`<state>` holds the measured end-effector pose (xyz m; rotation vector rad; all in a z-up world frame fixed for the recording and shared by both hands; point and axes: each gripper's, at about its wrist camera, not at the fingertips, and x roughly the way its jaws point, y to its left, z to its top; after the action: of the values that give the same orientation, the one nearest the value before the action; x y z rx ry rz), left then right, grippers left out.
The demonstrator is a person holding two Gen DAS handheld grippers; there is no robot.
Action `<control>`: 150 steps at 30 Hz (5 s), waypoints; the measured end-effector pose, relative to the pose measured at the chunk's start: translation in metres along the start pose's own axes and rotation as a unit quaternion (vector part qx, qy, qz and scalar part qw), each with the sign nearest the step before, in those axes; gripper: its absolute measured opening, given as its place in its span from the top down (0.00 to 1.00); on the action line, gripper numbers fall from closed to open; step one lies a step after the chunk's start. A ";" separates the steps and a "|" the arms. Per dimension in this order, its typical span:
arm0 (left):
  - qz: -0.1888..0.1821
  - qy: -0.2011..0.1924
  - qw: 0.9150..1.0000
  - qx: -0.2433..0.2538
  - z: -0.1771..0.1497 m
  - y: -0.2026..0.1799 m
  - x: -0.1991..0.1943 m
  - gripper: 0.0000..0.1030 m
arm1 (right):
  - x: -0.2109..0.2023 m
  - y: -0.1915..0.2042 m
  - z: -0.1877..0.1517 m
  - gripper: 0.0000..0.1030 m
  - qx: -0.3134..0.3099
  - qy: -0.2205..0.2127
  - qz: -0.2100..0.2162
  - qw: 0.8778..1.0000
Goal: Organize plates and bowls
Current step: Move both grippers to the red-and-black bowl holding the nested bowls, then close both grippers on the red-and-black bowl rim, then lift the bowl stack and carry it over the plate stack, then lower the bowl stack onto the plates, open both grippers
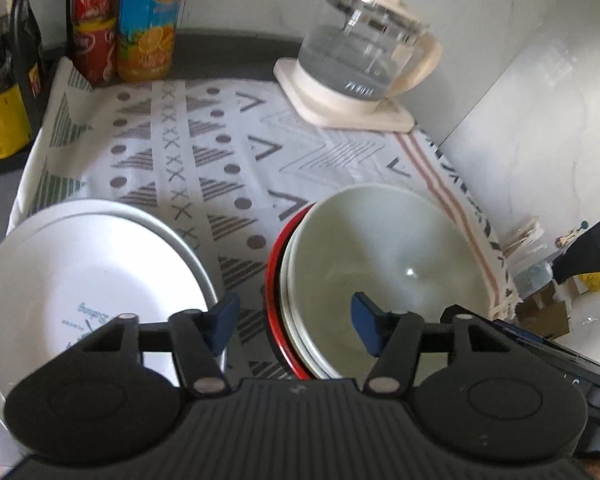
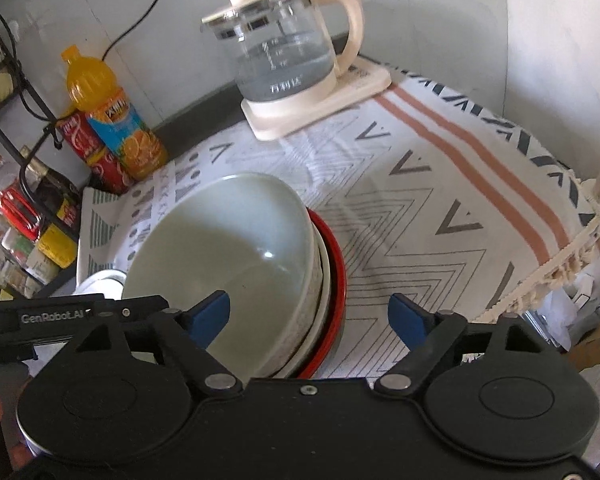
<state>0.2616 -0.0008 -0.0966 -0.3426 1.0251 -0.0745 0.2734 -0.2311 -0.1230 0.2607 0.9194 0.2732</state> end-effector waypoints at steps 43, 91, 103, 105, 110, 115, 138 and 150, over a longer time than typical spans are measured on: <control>0.014 0.047 0.999 -0.018 0.012 0.002 0.036 0.70 | 0.022 0.008 0.010 0.68 0.006 0.034 0.033 0.999; 0.088 -0.063 0.980 -0.170 -0.031 0.122 -0.098 0.70 | 0.022 0.162 -0.005 0.68 -0.165 0.077 0.153 0.971; 0.106 -0.049 0.970 -0.214 -0.040 0.149 -0.086 0.70 | 0.054 0.178 -0.010 0.68 -0.196 0.125 0.159 0.960; 0.107 -0.044 0.968 -0.223 -0.040 0.154 -0.080 0.70 | 0.058 0.181 -0.010 0.68 -0.199 0.130 0.156 0.959; 0.109 -0.034 0.966 -0.233 -0.040 0.162 -0.072 0.70 | 0.066 0.182 -0.009 0.68 -0.198 0.139 0.155 0.958; 0.111 -0.028 0.965 -0.235 -0.036 0.166 -0.066 0.70 | 0.073 0.182 -0.006 0.68 -0.189 0.143 0.151 0.960; 0.111 -0.047 0.968 -0.221 -0.016 0.172 -0.082 0.48 | 0.048 0.173 -0.002 0.24 -0.149 0.083 0.133 0.976; 0.098 -0.079 0.979 -0.162 -0.028 0.161 -0.111 0.19 | -0.002 0.149 -0.018 0.10 -0.093 0.003 0.087 0.992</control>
<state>0.1641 0.1686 -0.0691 -0.5322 0.9075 0.2970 0.2396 -0.0907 -0.0816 0.1684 0.8714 0.5185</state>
